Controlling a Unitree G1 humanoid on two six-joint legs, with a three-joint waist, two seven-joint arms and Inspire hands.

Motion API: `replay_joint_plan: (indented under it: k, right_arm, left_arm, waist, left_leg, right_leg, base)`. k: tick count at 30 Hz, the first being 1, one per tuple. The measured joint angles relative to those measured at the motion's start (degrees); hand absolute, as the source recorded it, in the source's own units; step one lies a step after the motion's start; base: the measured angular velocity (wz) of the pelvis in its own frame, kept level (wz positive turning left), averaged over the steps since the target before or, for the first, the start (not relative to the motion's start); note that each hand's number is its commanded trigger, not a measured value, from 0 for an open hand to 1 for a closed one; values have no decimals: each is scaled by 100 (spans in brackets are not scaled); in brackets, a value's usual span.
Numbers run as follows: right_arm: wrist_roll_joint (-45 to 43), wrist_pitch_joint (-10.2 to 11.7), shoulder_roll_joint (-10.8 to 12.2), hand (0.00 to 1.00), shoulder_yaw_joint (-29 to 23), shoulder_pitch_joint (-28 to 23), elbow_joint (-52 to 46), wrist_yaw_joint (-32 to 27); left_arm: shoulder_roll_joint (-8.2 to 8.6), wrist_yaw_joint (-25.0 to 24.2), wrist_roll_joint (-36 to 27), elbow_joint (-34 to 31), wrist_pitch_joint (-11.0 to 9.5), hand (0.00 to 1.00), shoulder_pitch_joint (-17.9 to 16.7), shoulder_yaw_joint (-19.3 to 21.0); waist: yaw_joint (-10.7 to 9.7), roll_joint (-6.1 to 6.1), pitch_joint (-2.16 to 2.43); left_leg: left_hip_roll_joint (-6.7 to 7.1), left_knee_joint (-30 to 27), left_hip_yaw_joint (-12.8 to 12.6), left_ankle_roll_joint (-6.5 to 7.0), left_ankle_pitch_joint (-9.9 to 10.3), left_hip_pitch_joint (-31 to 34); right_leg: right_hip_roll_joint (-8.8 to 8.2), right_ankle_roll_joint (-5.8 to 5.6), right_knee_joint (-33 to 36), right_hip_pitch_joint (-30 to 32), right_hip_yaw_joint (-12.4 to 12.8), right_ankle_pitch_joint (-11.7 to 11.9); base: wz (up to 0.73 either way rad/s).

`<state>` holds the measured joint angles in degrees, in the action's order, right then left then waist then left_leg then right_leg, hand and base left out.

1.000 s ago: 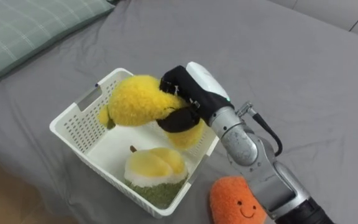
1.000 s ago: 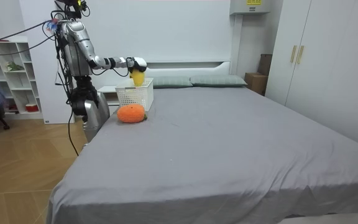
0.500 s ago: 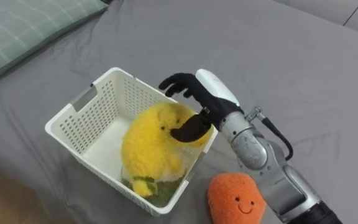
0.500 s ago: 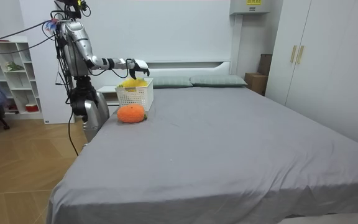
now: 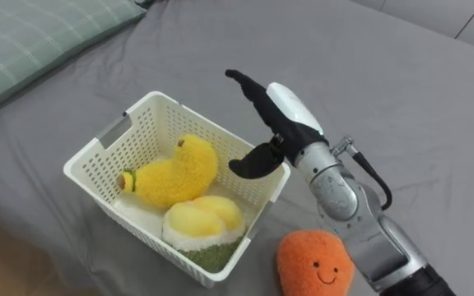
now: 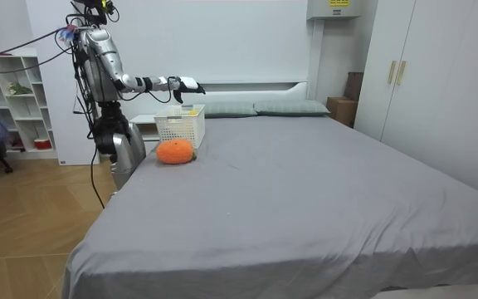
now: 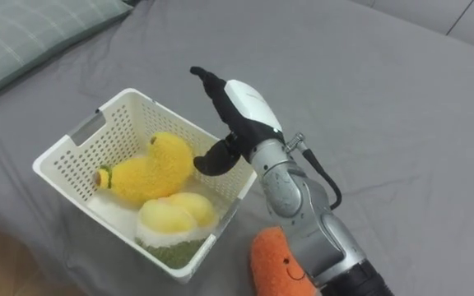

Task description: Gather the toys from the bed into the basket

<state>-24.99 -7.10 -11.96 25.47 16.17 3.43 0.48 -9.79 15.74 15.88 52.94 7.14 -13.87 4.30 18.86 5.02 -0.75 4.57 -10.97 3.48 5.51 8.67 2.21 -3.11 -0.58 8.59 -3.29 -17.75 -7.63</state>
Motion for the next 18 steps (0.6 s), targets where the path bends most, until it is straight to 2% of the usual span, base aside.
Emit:
replay_joint_plan:
  k: [7, 8, 13, 17, 18]
  right_arm:
    - [13, 17, 1, 0, -105, 0, -157, -118]
    - [11, 33, 4, 0, -153, 0, -182, -141]
    - [37, 140, -60, 0, -320, -78, -192, -356]
    - [465, 143, -204, 0, -491, -469, -190, -364]
    - [521, 143, -238, 0, -515, -616, -190, -358]
  left_arm:
    - [0, -3, 1, -55, 1, 0, -10, 4]
    - [0, -3, 2, -81, -2, 0, -11, 4]
    - [-1, -3, 3, -271, -8, 0, -59, 15]
    - [-8, 10, -3, -237, -11, 0, -60, 11]
    - [-10, 24, -3, -191, -22, 0, -51, 12]
  waist:
    - [-50, 2, 3]
    - [-93, 30, 22]
    - [-231, 45, 33]
    - [-330, 43, 28]
    - [-410, 52, 26]
  left_leg:
    - [1, 1, 3, 1, 0, 9]
    - [1, 1, 5, 1, 0, 8]
    - [1, 7, -6, 4, -2, -5]
    - [0, 36, -24, 8, -4, -161]
    - [1, 45, -25, 8, -4, -175]
  right_leg:
    - [-1, -1, 0, 13, -10, 0]
    - [1, -1, 0, 12, -10, 0]
    - [-1, -1, -4, 10, 4, 0]
    - [-2, -4, -4, -108, 33, -2]
    - [-2, -5, -4, -130, 36, -3]
  base:
    - [0]
    - [0]
    - [0]
    - [-3]
    - [0]
